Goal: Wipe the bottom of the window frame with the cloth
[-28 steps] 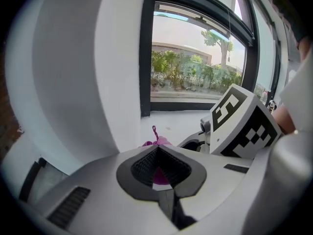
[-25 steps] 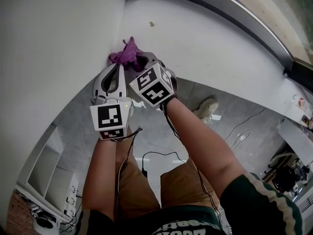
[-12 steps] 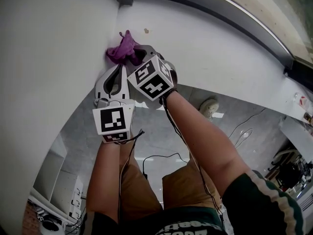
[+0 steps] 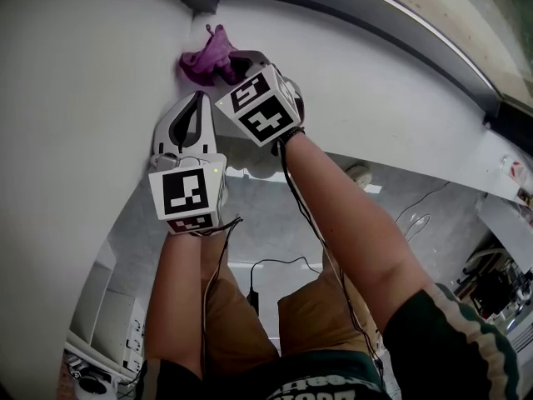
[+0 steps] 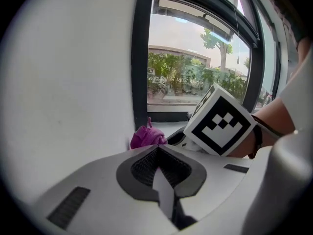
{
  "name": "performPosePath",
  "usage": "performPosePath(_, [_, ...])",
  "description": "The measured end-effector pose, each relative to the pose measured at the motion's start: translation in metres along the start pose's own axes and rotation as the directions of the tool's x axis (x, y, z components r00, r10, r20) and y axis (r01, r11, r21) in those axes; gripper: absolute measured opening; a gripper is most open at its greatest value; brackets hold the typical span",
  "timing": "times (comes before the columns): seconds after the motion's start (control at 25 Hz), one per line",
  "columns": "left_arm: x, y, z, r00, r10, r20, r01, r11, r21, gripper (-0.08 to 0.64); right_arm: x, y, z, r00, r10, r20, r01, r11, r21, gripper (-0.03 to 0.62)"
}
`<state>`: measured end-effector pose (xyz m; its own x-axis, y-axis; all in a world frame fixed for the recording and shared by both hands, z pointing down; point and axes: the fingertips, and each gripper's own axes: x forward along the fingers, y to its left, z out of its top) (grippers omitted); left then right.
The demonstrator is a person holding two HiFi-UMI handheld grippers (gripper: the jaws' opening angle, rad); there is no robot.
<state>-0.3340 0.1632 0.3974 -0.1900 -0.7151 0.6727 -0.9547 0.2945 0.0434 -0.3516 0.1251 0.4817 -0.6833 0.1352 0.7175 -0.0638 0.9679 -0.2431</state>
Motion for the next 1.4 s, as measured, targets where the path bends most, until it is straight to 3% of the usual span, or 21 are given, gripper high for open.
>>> performPosePath(0.24, [0.010, -0.001, 0.014, 1.000, -0.014, 0.010, 0.014, 1.000, 0.015, 0.009, 0.003, -0.031, 0.019, 0.999, -0.044, 0.003, 0.044, 0.999, 0.013, 0.084])
performPosePath(0.52, [0.020, -0.003, 0.027, 0.999, -0.034, 0.021, 0.034, 0.999, 0.020, 0.009, 0.008, -0.035, 0.023, 1.000, -0.021, 0.016, 0.020, 0.998, 0.067, 0.084])
performPosePath(0.68, [0.021, -0.004, 0.031, 0.999, -0.038, 0.023, 0.037, 0.999, 0.029, 0.009, 0.007, -0.036, 0.022, 1.000, -0.026, 0.016, 0.025, 0.999, 0.035, 0.084])
performPosePath(1.08, [0.021, -0.010, 0.036, 0.999, -0.041, 0.020, 0.040, 0.997, 0.060, 0.009, 0.000, -0.046, 0.012, 0.999, -0.028, -0.030, 0.030, 0.997, 0.070, 0.084])
performPosePath(1.4, [0.031, -0.042, 0.051, 0.998, -0.057, 0.028, 0.055, 0.995, 0.087, 0.009, -0.028, -0.078, -0.015, 0.998, -0.051, -0.042, 0.056, 0.991, 0.123, 0.084])
